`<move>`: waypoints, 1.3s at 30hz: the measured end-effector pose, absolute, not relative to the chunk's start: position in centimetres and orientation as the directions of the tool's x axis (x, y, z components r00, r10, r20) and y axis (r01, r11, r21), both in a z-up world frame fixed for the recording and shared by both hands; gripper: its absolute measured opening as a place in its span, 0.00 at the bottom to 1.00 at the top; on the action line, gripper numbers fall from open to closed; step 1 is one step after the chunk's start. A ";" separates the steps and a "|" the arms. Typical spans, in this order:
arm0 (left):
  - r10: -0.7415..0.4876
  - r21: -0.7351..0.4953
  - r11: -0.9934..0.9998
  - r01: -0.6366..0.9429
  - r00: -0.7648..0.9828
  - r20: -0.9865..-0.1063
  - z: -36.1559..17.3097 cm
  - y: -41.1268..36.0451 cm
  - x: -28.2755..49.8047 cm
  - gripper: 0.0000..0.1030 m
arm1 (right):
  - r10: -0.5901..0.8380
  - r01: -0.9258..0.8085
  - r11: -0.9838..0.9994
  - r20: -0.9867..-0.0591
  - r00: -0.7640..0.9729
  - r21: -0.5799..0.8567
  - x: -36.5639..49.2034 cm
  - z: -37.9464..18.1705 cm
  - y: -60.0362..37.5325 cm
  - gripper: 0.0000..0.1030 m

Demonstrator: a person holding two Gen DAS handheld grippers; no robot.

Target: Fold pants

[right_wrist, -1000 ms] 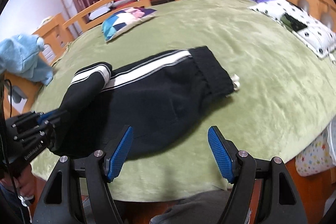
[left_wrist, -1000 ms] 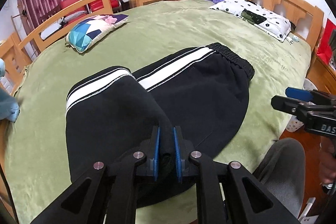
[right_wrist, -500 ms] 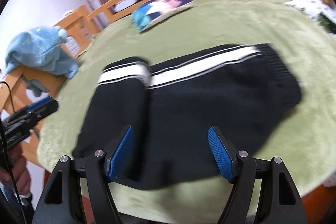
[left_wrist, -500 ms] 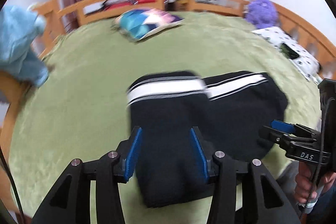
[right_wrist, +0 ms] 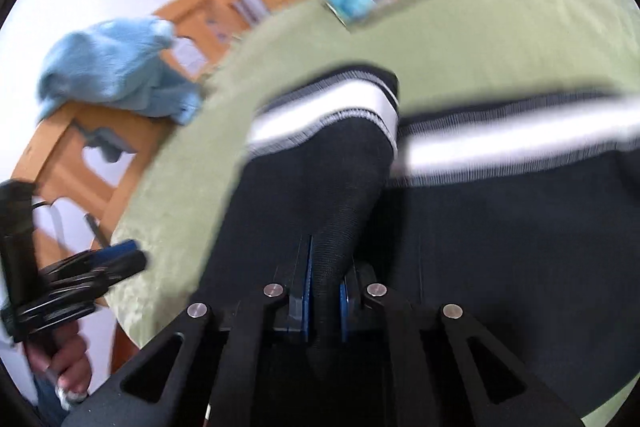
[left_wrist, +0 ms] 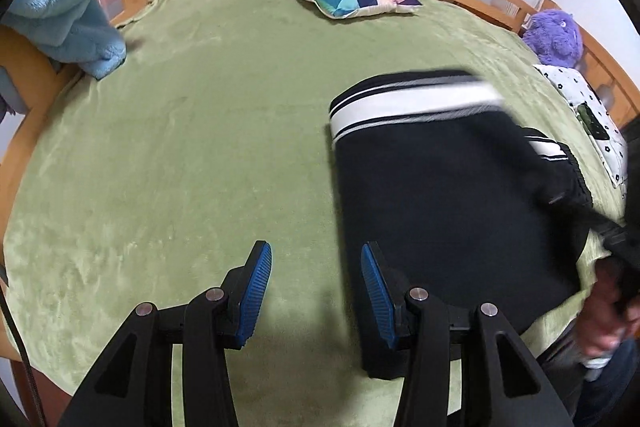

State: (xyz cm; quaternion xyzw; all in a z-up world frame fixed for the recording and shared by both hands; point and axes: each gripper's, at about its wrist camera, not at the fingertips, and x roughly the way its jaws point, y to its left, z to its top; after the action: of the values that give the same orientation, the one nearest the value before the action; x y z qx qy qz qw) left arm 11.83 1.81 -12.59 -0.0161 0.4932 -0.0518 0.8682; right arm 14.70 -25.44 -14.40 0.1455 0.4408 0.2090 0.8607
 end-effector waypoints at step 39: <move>-0.289 -0.134 0.924 0.359 0.424 -0.858 -12.6 -12.9 12.4 0.46 | 0.224 0.144 0.908 -0.745 0.628 0.394 12.4 -15.4 -51.5 0.48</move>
State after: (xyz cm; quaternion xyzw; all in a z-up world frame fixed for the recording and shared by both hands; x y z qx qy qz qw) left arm 12.39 -12.86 -12.63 0.0350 0.5012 -0.1923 0.8430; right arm 12.38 -51.51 -15.40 0.2137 0.4305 0.0227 0.8766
